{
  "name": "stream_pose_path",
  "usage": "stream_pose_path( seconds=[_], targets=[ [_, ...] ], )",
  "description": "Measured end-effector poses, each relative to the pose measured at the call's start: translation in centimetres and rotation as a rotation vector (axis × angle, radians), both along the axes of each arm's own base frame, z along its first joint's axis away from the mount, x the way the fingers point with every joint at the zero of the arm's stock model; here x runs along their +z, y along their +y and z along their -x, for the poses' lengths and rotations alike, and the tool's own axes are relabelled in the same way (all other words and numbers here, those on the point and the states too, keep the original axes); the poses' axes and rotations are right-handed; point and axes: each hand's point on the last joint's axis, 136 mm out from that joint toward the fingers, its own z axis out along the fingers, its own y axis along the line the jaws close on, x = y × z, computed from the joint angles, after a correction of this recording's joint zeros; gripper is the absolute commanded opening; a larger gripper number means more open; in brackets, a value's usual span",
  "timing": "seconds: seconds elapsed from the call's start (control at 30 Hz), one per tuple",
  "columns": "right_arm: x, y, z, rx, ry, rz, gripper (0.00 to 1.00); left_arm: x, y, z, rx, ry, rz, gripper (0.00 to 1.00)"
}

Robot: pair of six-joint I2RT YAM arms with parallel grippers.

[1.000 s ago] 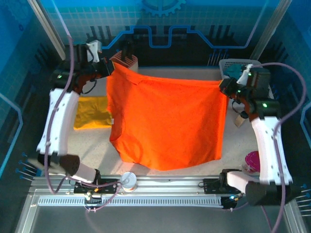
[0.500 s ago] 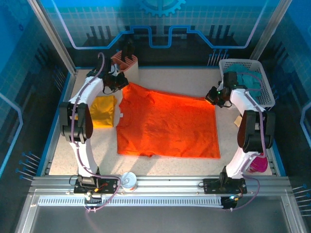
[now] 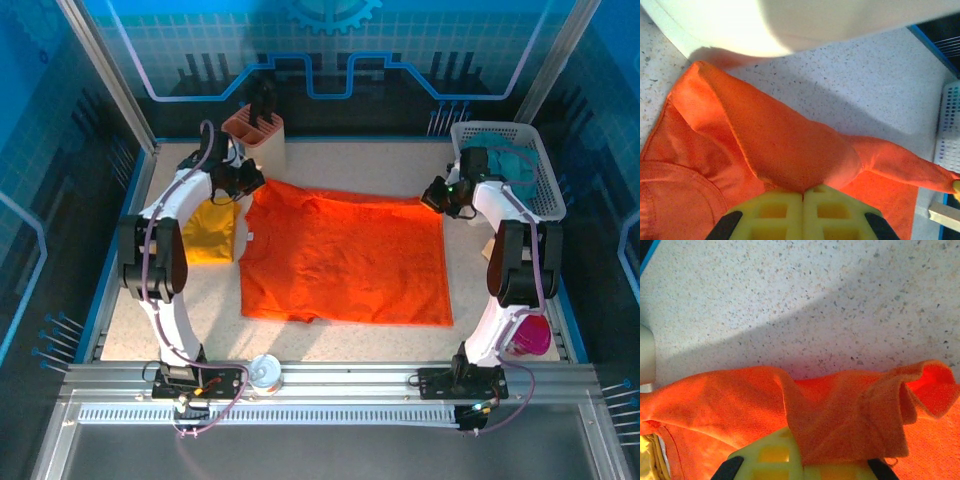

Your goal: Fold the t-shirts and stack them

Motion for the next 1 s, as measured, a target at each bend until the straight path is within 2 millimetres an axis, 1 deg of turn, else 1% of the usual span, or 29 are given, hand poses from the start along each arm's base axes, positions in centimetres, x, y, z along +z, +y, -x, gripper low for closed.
stream_pose_path(
  seconds=[0.2,0.33,0.43,0.67,0.77,0.93,1.0],
  targets=[
    [-1.1,-0.6,1.8,0.004,0.046,0.012,0.0,1.7,-0.2,2.3,0.001,0.008,0.02,0.0],
    [-1.3,-0.8,3.2,-0.001,0.07,0.017,0.0,2.0,-0.5,4.1,-0.002,0.03,0.045,0.0],
    [-1.3,-0.8,4.0,-0.002,0.079,0.016,0.0,1.4,-0.6,5.8,0.003,0.07,0.061,0.0],
    [-2.0,-0.5,6.2,0.008,0.115,0.017,0.0,-1.0,-0.9,9.5,0.02,0.177,0.099,0.0],
    [-2.4,-0.5,7.1,0.015,0.132,0.024,0.0,-1.5,-0.9,11.1,0.025,0.199,0.11,0.0],
    [-3.1,-0.8,8.0,0.016,0.157,0.045,0.0,-1.8,-1.1,12.9,0.035,0.221,0.13,0.0],
    [-3.5,-0.8,8.3,0.02,0.166,0.051,0.0,-2.4,-1.1,13.4,0.034,0.235,0.132,0.0]
  ],
)
